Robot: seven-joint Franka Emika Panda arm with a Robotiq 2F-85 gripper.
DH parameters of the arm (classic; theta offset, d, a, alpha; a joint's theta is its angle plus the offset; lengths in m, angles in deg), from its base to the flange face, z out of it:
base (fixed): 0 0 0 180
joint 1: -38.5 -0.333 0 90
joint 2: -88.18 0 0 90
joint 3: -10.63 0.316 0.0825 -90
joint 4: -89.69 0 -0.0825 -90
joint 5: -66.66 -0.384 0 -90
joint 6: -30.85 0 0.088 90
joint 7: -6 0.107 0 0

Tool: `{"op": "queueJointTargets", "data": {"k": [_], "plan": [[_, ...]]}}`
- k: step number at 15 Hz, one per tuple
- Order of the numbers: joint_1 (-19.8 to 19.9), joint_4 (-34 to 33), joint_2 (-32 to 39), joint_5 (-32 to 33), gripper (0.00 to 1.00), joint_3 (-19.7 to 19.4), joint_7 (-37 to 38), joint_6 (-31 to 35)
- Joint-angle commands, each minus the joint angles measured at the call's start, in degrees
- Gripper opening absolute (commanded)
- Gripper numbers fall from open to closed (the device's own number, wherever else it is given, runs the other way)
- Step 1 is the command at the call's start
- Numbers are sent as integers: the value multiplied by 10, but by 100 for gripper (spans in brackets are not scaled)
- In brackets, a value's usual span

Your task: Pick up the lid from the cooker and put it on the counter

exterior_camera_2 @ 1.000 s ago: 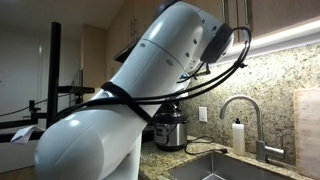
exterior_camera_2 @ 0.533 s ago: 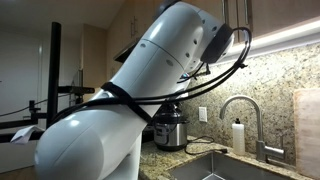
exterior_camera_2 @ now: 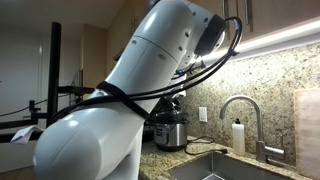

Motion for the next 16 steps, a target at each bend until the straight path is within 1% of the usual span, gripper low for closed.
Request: {"op": "queueJointTargets", "data": {"k": [1,5,7,8,9,12,13,15,16], "plan": [[32,10,49,-15,12,29,4,11],[44,13,53,-19,12,35,8,3],[41,6,62,-23,12,27,14,-22],[21,8,21,-19,12,21,-6,-4],[20,8,21,-19,26,20,-5,-4],[16,6,13,-20,25,20,-5,-4],[13,7,6,-21,12,18,-7,2],[16,8,-6,-23,11,20,-9,15],[25,7,-3,-24,11,29,-6,17]]}}
